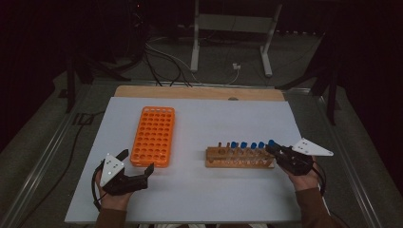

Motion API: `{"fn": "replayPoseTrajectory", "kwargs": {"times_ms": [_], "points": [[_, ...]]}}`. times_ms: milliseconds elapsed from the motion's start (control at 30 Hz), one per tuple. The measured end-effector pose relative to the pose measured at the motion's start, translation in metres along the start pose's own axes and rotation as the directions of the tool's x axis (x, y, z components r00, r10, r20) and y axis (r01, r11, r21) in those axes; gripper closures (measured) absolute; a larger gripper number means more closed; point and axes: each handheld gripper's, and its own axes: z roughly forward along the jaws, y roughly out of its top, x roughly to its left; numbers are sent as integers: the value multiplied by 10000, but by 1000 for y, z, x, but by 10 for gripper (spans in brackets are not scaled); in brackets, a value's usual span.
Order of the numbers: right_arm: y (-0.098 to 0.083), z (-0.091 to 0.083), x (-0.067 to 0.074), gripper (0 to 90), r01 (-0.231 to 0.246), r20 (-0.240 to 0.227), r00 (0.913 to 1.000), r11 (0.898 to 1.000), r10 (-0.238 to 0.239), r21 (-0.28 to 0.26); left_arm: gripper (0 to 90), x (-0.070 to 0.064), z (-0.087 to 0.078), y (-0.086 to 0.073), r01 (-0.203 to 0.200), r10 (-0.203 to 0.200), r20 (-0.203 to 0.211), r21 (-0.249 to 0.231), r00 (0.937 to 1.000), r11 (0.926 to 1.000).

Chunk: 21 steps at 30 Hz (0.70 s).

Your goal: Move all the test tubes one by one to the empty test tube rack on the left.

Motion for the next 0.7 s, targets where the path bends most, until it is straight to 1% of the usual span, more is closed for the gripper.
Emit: {"fn": "replayPoseTrajectory", "kwargs": {"times_ms": [67, 167, 200, 233, 333, 433, 600, 700], "points": [[7, -2, 1, 766, 126, 6, 9999, 9999, -126, -93, 15, -3, 2, 1, -102, 101, 59, 105, 9999, 9999], [9, -4, 2, 766, 134, 38, 9999, 9998, -134, -117, 15, -6, 4, 2, -146, 144, 146, 153, 9998, 9998], [12, -5, 2, 766, 132, 62, 9999, 9998, -131, -156, 15, -9, 5, 4, -126, 123, 236, 122, 9996, 9998], [12, -5, 2, 766, 132, 62, 9999, 9998, -131, -156, 15, -9, 5, 4, -126, 123, 236, 122, 9996, 9998], [22, -13, 3, 767, 150, 78, 9999, 9992, -147, -364, 15, -14, 7, 9, -260, 258, 387, 50, 9989, 9996], [28, -17, 5, 766, 149, 106, 9998, 9990, -145, -420, 15, -19, 9, 13, -396, 394, 504, 44, 9980, 9992], [32, -22, 7, 767, 172, 168, 9997, 9992, -166, -357, 15, -26, 12, 17, -536, 528, 724, 86, 9960, 9985], [36, -27, 8, 766, 170, 92, 9998, 9986, -165, -504, 15, -29, 13, 20, -585, 582, 820, 16, 9949, 9983]]}}
